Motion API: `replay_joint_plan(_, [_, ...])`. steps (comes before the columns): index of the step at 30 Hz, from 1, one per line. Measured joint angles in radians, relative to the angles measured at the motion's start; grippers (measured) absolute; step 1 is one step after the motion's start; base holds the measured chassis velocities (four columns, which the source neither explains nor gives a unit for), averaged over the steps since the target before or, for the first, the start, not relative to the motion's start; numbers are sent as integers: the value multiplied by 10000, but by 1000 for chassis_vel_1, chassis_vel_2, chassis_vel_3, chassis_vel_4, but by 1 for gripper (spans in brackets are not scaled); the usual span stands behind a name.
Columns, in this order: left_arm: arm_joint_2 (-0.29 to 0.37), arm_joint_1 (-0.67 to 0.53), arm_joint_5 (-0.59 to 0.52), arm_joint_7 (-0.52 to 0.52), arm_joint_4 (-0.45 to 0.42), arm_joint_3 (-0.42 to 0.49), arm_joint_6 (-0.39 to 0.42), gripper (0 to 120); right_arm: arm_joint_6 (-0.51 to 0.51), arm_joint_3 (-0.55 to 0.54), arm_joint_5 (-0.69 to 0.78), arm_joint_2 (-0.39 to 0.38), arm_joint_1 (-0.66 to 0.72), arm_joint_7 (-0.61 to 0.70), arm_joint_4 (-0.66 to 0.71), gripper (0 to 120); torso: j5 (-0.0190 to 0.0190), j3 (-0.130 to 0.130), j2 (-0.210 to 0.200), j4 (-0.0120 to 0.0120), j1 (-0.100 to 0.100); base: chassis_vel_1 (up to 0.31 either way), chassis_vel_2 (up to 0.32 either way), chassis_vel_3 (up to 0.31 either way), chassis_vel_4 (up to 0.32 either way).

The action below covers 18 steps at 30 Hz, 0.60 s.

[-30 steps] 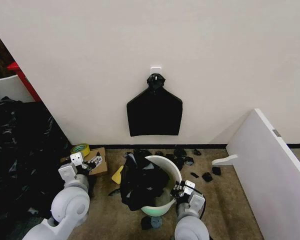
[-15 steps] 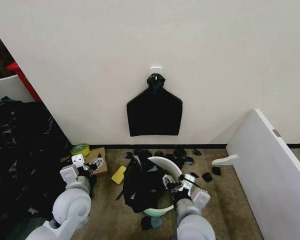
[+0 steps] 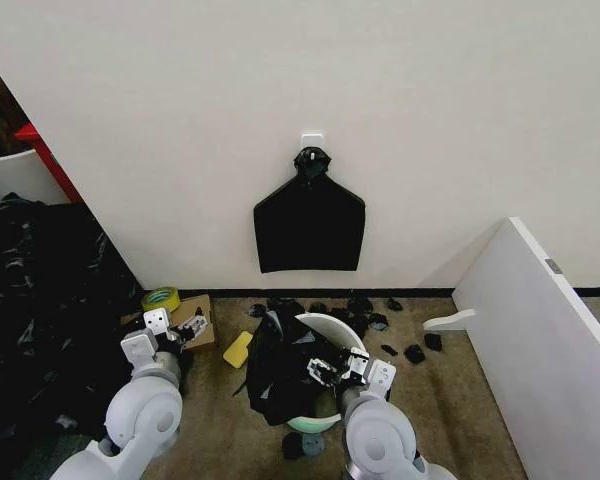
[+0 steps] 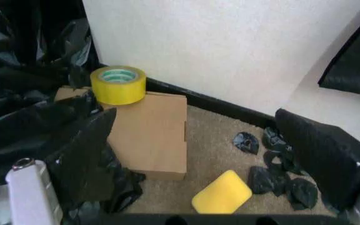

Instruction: Place the garbage bag over the trash bin.

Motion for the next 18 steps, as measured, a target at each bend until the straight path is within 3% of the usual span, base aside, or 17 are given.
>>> replay_joint_plan(3, [-30,5,1,-4,-1,17,0,100,-42,12,43,80,-31,-37,-53,77,1,0,0,0,0,0,0,0,0])
replay_joint_plan(6, [-32,23,7,-7,-24,24,0,100,-104,13,46,224,-81,-43,-117,63,1,0,0,1,0,0,0,0,0])
replay_joint_plan(8, [-24,23,9,-9,-36,23,0,100,-113,12,32,259,-93,-43,-156,59,0,0,0,0,0,0,0,0,0])
replay_joint_plan(18, [-74,108,27,-19,-142,0,4,100,-119,-69,-210,294,-135,-105,-285,22,1,0,0,1,0,0,0,0,0])
